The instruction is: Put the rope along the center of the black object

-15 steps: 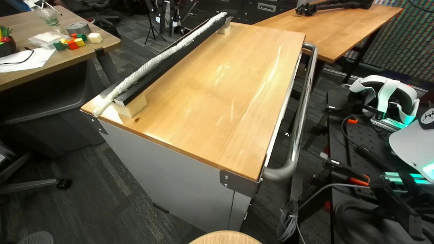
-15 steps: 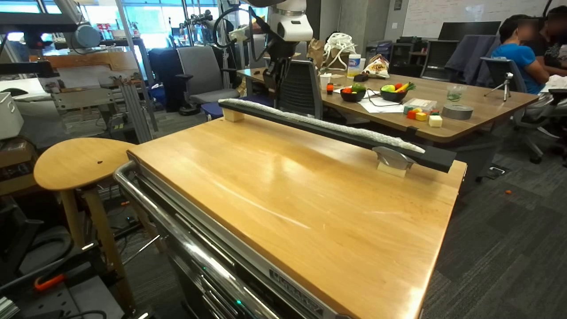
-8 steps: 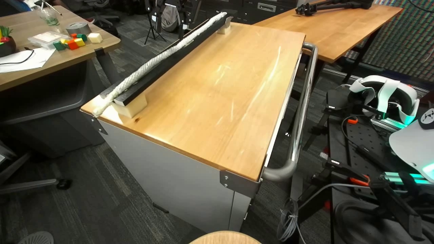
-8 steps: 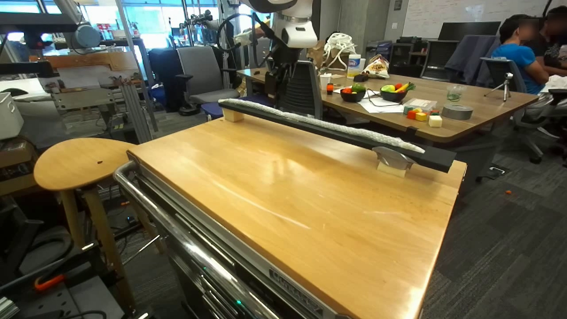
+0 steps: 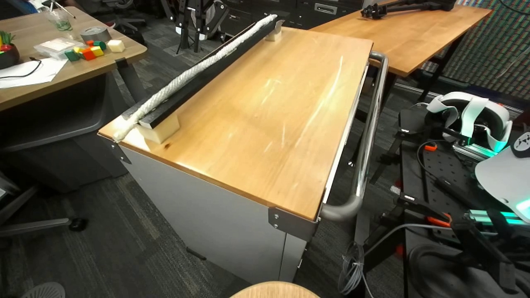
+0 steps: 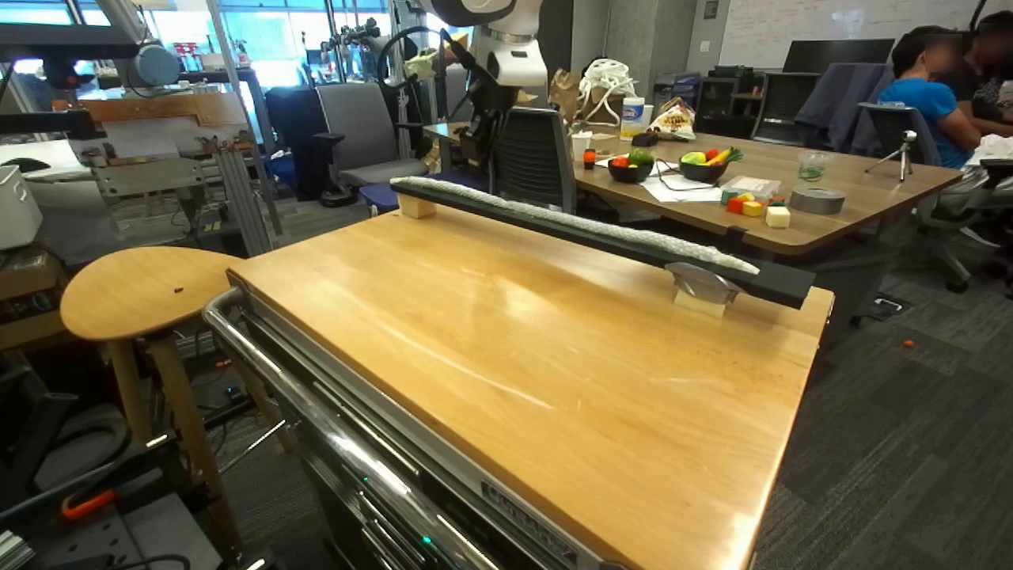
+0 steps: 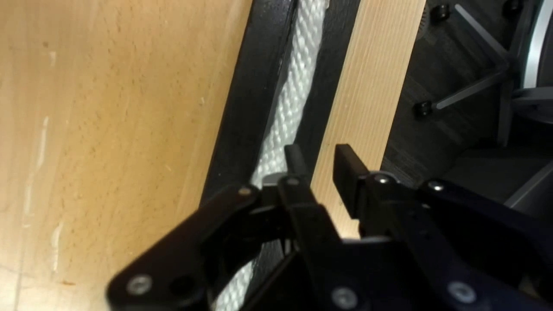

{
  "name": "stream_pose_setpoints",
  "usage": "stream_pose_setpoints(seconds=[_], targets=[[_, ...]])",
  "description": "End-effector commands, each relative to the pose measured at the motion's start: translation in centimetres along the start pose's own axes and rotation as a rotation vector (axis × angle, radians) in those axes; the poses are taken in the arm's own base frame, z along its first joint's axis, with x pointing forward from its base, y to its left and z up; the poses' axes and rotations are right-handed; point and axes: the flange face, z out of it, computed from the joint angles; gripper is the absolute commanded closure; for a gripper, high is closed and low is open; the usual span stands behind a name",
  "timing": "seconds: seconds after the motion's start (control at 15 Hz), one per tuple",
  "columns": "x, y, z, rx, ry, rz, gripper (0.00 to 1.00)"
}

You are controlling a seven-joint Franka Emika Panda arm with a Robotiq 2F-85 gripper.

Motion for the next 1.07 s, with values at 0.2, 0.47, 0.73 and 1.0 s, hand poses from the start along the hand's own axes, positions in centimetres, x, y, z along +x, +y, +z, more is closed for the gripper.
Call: stream_pose_setpoints(seconds=[0.2, 0.47, 0.73, 1.0], targets=[[-1.5, -2.5, 1.2, -0.034, -0.061, -0.03, 1.0], [-2.0, -3.2, 3.0, -0.064, -0.062, -0.049, 1.0], [-2.9, -3.8, 4.7, -0.087, -0.069, -0.069, 1.0], [-3.2, -4.0, 5.5, -0.109, -0.08, -0.075, 1.0]])
